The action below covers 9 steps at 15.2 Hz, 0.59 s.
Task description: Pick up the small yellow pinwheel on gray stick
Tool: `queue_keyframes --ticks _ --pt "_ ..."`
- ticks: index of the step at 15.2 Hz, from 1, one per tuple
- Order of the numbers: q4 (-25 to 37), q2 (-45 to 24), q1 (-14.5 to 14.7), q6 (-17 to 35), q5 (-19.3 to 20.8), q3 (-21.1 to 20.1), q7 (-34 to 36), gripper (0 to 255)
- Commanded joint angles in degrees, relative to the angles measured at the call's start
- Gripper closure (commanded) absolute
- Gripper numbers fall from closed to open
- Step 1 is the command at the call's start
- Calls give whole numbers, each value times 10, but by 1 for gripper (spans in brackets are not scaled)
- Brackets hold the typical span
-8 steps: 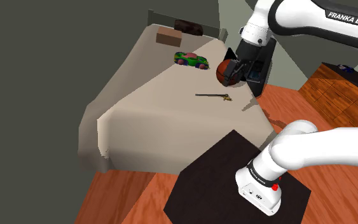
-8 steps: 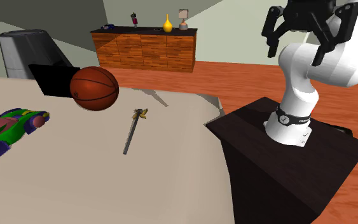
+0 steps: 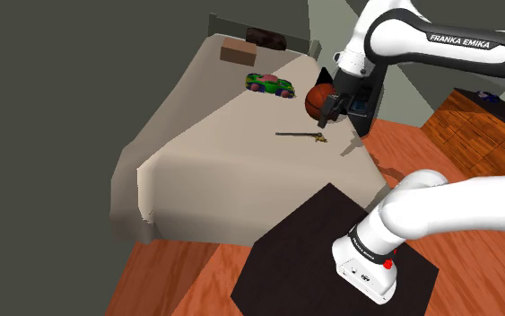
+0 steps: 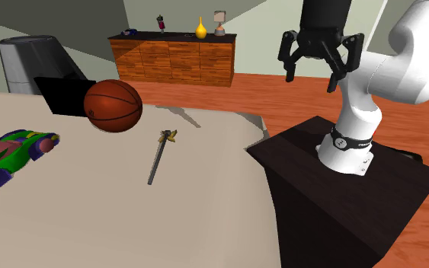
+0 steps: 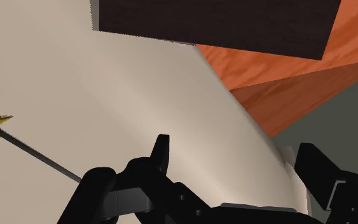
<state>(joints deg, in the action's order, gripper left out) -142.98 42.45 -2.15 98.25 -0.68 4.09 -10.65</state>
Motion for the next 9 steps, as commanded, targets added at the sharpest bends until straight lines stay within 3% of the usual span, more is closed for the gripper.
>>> queue_keyframes --ticks 1,9 --pt "-10 -15 -5 21 21 25 -45 0" --pt "-4 -128 -15 117 83 118 -204 0"
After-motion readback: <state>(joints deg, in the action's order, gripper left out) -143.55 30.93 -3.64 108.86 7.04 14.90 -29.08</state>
